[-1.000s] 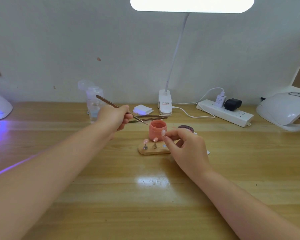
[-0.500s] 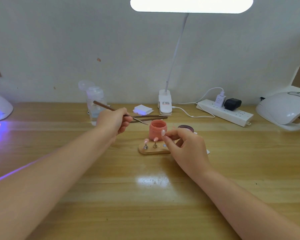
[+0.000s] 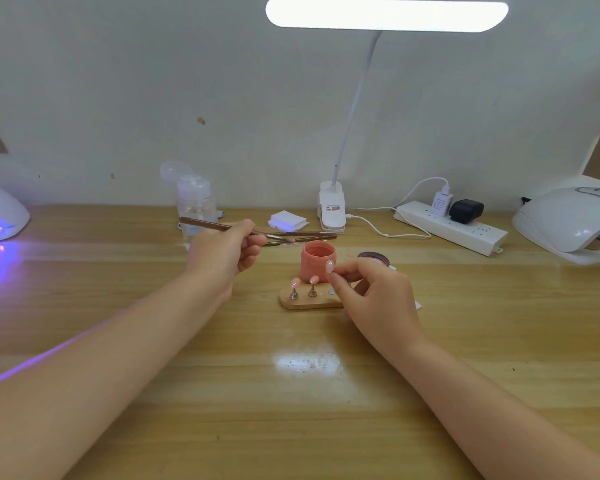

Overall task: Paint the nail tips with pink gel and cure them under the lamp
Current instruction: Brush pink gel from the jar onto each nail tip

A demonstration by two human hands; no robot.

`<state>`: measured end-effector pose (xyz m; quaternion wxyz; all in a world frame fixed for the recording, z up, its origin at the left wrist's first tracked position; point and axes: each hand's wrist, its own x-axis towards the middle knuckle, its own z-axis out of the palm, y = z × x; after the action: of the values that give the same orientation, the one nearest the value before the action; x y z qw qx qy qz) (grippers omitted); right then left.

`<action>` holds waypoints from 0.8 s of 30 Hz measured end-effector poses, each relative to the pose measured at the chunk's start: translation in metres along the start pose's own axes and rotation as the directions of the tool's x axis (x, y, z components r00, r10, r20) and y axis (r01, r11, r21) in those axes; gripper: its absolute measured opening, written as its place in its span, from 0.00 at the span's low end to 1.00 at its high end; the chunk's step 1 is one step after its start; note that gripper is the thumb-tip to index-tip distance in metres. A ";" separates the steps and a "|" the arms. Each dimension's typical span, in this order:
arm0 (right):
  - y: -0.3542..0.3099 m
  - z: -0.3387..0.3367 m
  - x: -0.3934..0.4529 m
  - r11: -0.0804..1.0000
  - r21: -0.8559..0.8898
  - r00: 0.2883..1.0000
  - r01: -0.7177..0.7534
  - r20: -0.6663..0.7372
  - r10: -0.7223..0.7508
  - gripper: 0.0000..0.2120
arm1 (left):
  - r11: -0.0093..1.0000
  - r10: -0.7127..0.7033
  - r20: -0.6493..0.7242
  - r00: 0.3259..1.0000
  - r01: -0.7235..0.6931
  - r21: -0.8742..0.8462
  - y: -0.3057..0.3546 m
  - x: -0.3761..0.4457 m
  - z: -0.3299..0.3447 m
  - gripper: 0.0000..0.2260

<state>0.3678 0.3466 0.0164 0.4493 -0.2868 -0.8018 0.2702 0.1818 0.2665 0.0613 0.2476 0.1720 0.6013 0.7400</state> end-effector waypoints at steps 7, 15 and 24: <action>-0.001 -0.002 0.000 1.000 0.028 1.000 -0.004 0.009 0.004 0.02 | 0.914 0.376 0.293 0.879 -0.403 0.037 -0.001 -0.053 -0.016 0.05; -0.005 -0.005 -0.001 0.997 0.070 1.000 -0.017 0.022 0.016 0.03 | 0.690 0.546 0.425 0.721 -0.676 0.259 -0.021 -0.083 -0.023 0.09; -0.005 -0.006 -0.001 0.998 0.059 0.999 -0.024 0.041 0.021 0.02 | 0.622 0.568 0.476 0.672 -0.729 0.287 -0.025 -0.087 -0.024 0.06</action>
<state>0.3724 0.3431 0.0218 0.4381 -0.2766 -0.7991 0.3049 0.2433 0.2014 0.0356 0.0107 0.5578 0.5987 0.5747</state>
